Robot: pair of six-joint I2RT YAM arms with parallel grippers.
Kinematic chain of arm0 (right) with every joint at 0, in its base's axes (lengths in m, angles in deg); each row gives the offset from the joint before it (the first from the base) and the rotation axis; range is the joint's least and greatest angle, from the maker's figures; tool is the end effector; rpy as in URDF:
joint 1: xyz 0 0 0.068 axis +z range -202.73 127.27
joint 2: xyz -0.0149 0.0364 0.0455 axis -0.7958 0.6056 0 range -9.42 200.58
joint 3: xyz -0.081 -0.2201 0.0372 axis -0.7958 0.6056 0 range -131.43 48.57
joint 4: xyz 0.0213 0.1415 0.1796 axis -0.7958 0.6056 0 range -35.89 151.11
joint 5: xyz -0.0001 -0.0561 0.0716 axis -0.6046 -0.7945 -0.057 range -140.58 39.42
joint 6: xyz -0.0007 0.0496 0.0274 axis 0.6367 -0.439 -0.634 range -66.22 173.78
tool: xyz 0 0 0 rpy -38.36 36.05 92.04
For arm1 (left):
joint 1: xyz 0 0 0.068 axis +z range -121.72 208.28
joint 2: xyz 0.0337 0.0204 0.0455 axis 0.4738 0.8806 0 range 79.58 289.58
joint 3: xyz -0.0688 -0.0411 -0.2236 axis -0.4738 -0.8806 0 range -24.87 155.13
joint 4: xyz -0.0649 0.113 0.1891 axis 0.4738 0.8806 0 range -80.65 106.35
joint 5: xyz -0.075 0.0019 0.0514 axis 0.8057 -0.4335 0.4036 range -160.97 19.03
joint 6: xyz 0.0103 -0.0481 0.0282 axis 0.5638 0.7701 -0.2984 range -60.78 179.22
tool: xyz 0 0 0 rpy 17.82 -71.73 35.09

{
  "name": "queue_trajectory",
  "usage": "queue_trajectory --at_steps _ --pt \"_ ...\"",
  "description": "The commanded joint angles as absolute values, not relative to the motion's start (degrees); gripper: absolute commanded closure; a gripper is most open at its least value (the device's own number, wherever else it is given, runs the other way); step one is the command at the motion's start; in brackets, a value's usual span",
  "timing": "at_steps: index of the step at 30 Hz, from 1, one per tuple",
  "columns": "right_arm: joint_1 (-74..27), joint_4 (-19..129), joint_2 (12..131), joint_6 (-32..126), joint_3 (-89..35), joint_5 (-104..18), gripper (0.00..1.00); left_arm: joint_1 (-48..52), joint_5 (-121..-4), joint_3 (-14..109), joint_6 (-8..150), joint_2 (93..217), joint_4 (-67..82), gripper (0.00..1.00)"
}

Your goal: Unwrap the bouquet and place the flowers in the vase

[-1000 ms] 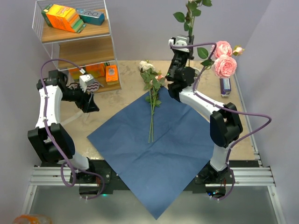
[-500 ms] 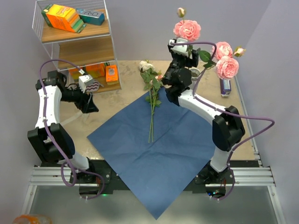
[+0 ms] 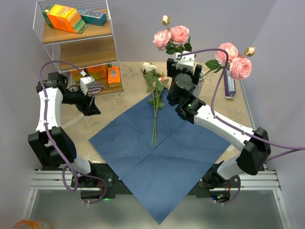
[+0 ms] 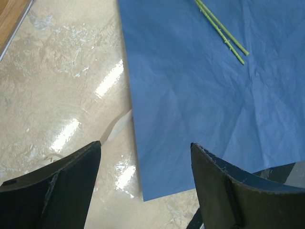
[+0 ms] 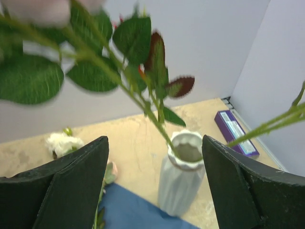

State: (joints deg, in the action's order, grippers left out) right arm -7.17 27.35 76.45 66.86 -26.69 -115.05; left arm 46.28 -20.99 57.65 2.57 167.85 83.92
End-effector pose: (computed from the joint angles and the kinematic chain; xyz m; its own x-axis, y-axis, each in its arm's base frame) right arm 0.2421 0.1957 0.3858 0.1220 -0.0149 -0.9924 0.3356 0.9416 0.0271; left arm 0.2429 0.0470 0.2812 -0.5791 0.3767 -0.7230 0.7412 0.6126 -0.2745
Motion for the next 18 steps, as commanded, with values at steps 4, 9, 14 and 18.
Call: queue_trajectory --at_steps 4,9,14,18 --pt "-3.5 43.2 71.2 56.7 -21.7 -118.3 0.18 46.8 -19.0 58.8 1.6 165.1 84.7 0.2" --pt "-1.8 48.7 68.4 50.1 -19.5 -118.1 0.2 46.9 -18.6 58.8 1.9 165.2 84.7 0.2" --pt "-0.2 53.7 69.0 45.2 -16.4 -114.5 0.39 46.9 -18.6 59.2 2.2 165.5 84.7 0.2" --pt "0.4 57.8 74.7 40.3 -16.8 -106.5 0.43 46.9 -18.6 58.7 2.1 165.8 84.7 0.2"
